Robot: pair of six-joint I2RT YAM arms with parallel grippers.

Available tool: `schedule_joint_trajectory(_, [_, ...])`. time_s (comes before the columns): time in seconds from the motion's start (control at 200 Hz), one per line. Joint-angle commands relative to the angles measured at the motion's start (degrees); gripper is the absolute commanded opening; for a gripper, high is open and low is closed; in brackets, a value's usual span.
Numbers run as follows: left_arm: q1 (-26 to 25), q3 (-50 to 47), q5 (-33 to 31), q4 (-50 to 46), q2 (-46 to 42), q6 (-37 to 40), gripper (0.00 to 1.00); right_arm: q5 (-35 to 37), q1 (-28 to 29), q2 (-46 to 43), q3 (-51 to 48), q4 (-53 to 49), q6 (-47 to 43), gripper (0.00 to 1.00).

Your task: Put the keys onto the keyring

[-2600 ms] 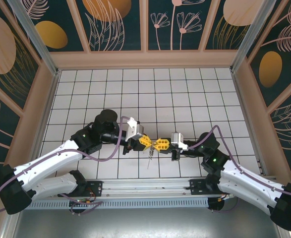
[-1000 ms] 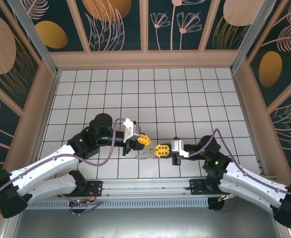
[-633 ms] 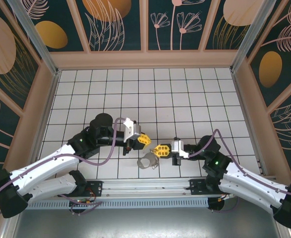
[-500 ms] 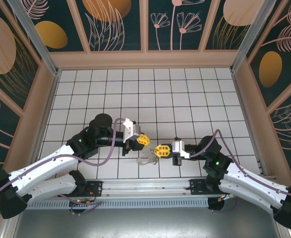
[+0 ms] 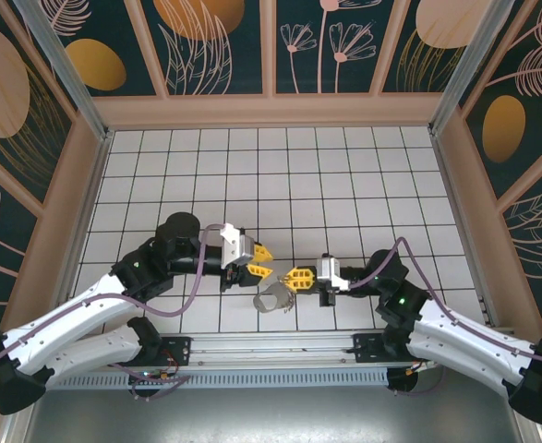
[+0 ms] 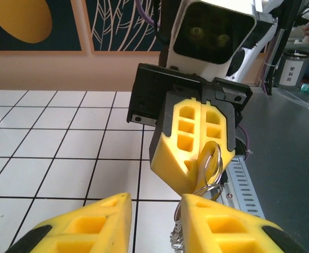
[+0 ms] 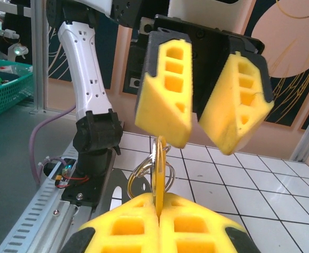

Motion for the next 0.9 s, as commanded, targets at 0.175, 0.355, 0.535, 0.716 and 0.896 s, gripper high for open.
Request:
schedule_joint_trajectory(0.175, [0.2, 1.8, 4.0, -1.7, 0.9, 2.6, 0.30, -4.0, -2.0, 2.0, 4.5, 3.0, 1.3, 0.00])
schedule_joint_trajectory(0.355, [0.1, 2.4, 3.8, -1.2, 2.0, 3.5, 0.30, -5.1, -2.3, 3.8, 5.0, 3.8, 1.6, 0.00])
schedule_joint_trajectory(0.535, [0.1, 2.5, 4.3, -0.2, 3.4, 3.5, 0.27, -5.5, -2.3, 4.1, 5.2, 3.6, 1.6, 0.00])
schedule_joint_trajectory(0.716, [0.2, 2.6, 4.7, -0.1, 3.8, 3.4, 0.21, -6.4, -2.9, 4.6, 5.5, 3.9, 1.6, 0.00])
schedule_joint_trajectory(0.896, [0.0, 2.6, 6.9, 1.8, 4.2, 2.2, 0.17, -5.9, -3.4, 5.2, 5.3, 5.2, 2.3, 0.00])
